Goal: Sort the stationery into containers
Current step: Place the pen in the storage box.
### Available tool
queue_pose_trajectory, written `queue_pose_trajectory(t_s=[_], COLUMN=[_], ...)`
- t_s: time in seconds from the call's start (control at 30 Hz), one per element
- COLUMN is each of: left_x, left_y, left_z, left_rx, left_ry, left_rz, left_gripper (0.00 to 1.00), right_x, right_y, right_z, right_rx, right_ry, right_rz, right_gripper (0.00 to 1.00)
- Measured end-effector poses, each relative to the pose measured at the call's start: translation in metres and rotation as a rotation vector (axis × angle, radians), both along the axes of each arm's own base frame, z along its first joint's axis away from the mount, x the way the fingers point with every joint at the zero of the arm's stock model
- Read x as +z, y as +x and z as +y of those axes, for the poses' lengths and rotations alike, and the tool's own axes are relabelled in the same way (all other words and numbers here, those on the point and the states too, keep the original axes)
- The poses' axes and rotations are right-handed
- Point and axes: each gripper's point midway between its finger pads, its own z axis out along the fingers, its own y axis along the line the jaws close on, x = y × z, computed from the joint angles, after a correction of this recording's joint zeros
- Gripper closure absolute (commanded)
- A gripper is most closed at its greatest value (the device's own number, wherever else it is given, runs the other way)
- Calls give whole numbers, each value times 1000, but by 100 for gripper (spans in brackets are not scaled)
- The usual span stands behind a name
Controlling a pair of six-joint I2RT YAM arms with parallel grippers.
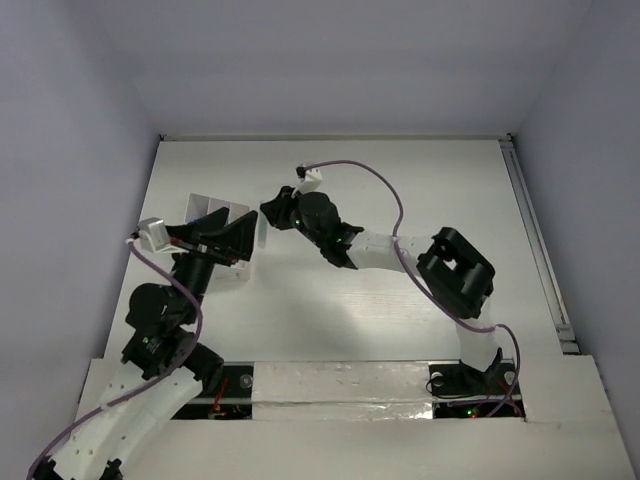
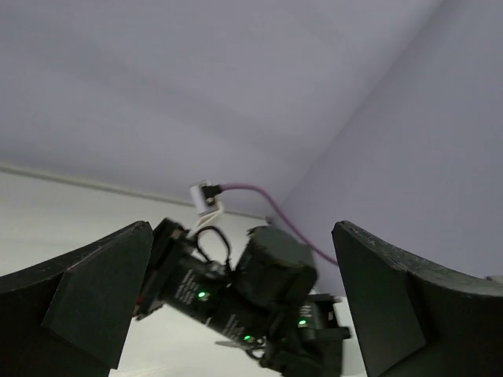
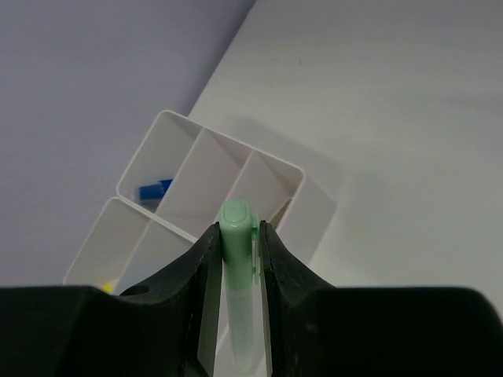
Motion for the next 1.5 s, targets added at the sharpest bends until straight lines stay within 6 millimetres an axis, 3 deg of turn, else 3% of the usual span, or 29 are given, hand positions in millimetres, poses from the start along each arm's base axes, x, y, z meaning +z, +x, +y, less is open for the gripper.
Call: queue_pose_trajectory(t_s=[0.1, 0.2, 0.37, 0.67, 0.83, 0.87, 0.93, 0.97, 1.07, 1.23, 1.37, 1.5], left_x=[27, 35, 18, -5, -13, -14, -15, -15, -15, -15, -16, -20], left_y=[-18, -29, -34, -43, -41, -41, -41, -41, -41, -40, -37, -31], left_z=[10, 17, 25, 41, 43, 43, 43, 44, 44, 43, 36, 20], left_rx=[-6, -5, 17, 69, 83, 86, 88, 88, 89, 86, 65, 9], left_ry=[-17, -4, 63, 128, 157, 161, 167, 170, 172, 176, 189, 217], left_rz=[-45, -49, 13, 71, 92, 94, 96, 96, 95, 96, 104, 117], left_gripper=[1, 1, 1, 1, 1, 1, 1, 1, 1, 1, 1, 1], right_x=[10, 29, 40, 10, 0, -1, -2, -2, -7, -13, 11, 45], right_y=[-5, -9, -22, -33, -30, -30, -29, -28, -29, -33, -40, -47], right_z=[24, 53, 92, 136, 139, 138, 138, 137, 135, 128, 111, 66], right_rx=[45, 90, 151, 212, 209, 207, 204, 202, 202, 206, 203, 175], right_ry=[22, 51, 58, -12, -34, -37, -43, -44, -52, -87, -76, -52], right_rz=[-22, -72, -139, -183, -190, -190, -192, -193, -201, -201, -210, -209], right_gripper=[100, 100, 100, 100, 100, 84, 66, 50, 32, 24, 23, 23])
